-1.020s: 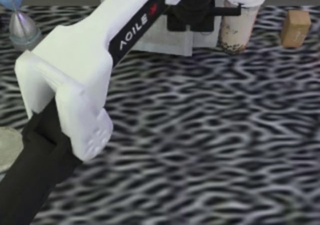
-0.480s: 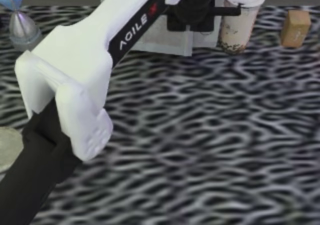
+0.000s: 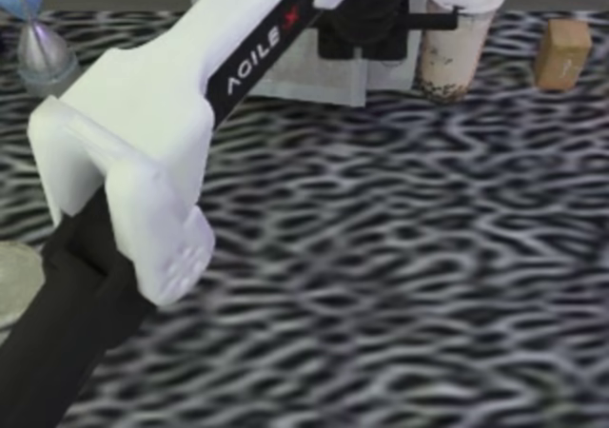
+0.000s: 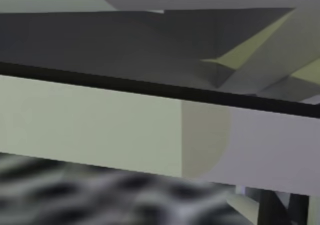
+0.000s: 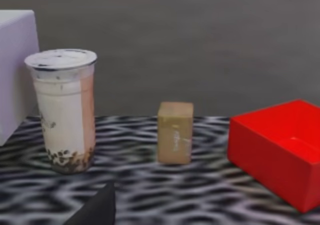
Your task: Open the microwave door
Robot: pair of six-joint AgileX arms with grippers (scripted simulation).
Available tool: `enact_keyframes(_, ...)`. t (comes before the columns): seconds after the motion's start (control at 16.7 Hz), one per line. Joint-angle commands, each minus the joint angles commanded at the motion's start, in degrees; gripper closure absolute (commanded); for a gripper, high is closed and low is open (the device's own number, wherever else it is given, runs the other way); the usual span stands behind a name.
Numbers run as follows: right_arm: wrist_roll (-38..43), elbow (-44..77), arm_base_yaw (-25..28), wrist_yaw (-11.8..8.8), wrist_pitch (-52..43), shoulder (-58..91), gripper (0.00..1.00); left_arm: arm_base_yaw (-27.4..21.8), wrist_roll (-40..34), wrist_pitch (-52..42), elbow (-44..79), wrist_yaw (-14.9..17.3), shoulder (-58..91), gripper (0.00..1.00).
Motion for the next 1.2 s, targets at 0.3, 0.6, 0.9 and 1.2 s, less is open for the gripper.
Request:
enact_keyframes(0.3,0.0,0.0,0.0,0.0,0.0,0.0,0.0,0.0,0.0,0.0,0.0,0.0,0.0,1.0)
enact_keyframes(0.6,0.0,0.0,0.0,0.0,0.0,0.0,0.0,-0.2,0.8,2.8,-4.2,0.3,-2.5,1.0)
enact_keyframes(0.9,0.0,0.0,0.0,0.0,0.0,0.0,0.0,0.3,3.6,10.7,-21.5,1.4,-10.8,1.0)
enact_keyframes(1.2,0.0,0.0,0.0,0.0,0.0,0.0,0.0,0.4,5.7,16.6,-31.8,2.4,-16.6,1.0)
